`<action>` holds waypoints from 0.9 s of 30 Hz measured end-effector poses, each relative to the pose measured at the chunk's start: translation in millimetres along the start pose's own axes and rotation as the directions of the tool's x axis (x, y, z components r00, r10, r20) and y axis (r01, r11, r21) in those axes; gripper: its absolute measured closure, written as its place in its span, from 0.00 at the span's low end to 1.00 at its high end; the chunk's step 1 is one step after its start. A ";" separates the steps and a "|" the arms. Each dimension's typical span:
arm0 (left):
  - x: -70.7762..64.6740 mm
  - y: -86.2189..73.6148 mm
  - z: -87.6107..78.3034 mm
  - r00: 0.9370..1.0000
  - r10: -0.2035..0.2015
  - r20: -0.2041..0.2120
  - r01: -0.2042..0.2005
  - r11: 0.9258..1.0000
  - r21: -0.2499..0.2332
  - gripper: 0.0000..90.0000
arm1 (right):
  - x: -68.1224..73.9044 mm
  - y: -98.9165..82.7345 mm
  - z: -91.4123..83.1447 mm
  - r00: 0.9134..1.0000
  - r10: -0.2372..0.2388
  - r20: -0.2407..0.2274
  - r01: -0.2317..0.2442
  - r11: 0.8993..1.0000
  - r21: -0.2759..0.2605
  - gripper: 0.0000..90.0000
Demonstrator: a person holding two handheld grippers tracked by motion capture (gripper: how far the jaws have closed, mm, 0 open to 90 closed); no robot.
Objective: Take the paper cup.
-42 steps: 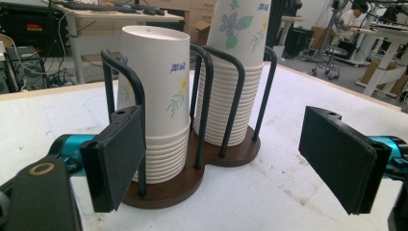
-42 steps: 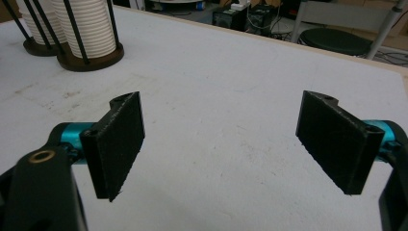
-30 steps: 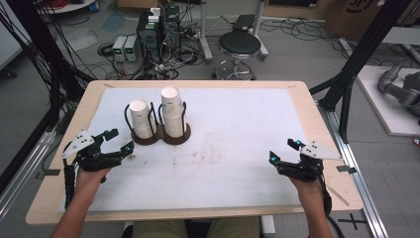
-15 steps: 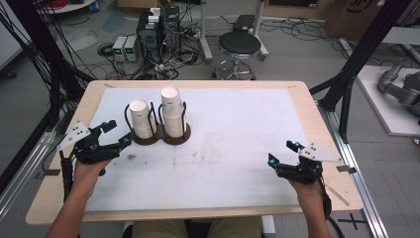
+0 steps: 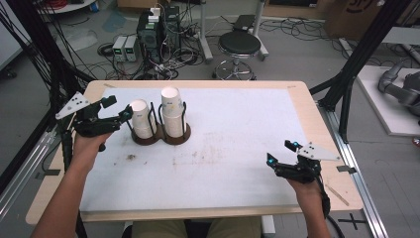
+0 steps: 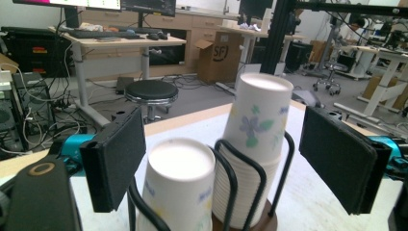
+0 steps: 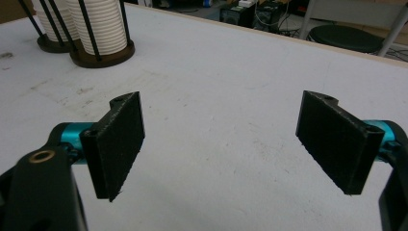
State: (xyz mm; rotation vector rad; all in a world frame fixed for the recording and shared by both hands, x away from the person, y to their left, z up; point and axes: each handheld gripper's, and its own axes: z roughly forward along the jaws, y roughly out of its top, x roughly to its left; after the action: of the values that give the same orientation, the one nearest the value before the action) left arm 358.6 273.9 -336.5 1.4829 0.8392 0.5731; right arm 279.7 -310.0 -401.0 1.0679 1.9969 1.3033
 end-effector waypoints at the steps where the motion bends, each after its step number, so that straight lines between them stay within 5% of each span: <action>1: 1.3 2.5 2.9 1.000 -0.001 -0.003 0.001 1.000 0.007 0.18 | 0.2 -0.2 -0.1 1.000 0.006 0.001 -0.006 1.000 0.001 0.20; 10: 5.7 8.9 32.3 1.000 0.023 -0.014 -0.021 0.996 0.083 0.18 | -0.1 -0.8 0.9 1.000 0.003 -0.001 -0.003 1.000 0.006 0.20; 27: 11.9 -13.2 64.1 0.996 0.047 -0.078 -0.027 0.968 0.248 0.21 | -1.0 -1.9 1.0 1.000 0.012 -0.006 -0.011 1.000 0.010 0.20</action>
State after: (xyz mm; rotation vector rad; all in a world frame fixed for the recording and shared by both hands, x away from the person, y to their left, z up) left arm 413.5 242.8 -357.5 1.7133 0.9768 0.5768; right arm 280.4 -310.7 -403.1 1.0827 2.0064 1.3054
